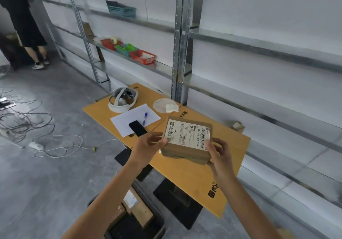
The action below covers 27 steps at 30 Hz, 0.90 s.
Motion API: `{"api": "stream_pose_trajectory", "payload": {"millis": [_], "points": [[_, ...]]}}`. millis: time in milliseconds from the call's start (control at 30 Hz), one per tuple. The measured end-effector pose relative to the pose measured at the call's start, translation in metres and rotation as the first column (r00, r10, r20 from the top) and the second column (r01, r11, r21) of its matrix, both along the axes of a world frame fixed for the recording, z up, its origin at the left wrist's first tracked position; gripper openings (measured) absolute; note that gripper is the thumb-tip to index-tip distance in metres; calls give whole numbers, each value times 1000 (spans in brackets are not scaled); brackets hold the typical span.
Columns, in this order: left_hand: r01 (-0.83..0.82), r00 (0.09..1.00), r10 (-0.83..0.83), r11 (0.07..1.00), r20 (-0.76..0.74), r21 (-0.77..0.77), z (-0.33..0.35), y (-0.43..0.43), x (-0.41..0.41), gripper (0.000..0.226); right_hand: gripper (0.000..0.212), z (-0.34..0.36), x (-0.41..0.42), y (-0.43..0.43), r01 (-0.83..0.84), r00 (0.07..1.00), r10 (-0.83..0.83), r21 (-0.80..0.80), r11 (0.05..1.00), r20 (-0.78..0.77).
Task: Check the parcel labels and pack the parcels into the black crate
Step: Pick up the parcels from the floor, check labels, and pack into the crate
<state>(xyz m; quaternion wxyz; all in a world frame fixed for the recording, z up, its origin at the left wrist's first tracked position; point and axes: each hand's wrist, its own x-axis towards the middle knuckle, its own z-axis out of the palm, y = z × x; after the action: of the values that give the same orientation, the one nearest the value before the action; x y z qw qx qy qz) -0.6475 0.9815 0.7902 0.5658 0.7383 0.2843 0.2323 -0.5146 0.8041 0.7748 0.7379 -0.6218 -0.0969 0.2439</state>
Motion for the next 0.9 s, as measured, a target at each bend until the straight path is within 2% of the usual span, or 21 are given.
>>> {"api": "stream_pose_trajectory", "payload": {"millis": [133, 233, 333, 500, 700, 900], "points": [[23, 999, -22, 1000, -32, 14, -18, 64, -17, 26, 35, -18, -30, 59, 70, 997, -70, -2, 998, -16], [47, 995, -45, 999, -92, 15, -33, 117, -37, 24, 36, -37, -65, 108, 185, 978, -188, -41, 982, -86], [107, 983, -103, 994, -154, 20, -44, 167, -59, 6, 29, -52, -106, 150, 272, 947, -276, -45, 961, -162], [225, 945, -218, 974, -246, 0, -64, 220, -91, 9, 25, -74, -164, 191, 368, 900, -389, -136, 920, -197], [261, 878, -285, 958, -386, -114, -116, 237, -126, 17, 22, -117, -211, 207, 351, 884, -403, -234, 907, -236], [215, 750, -323, 944, -578, -249, -226, 223, -172, 19, 36, -218, -268, 198, 149, 888, -310, -426, 892, -340]]}}
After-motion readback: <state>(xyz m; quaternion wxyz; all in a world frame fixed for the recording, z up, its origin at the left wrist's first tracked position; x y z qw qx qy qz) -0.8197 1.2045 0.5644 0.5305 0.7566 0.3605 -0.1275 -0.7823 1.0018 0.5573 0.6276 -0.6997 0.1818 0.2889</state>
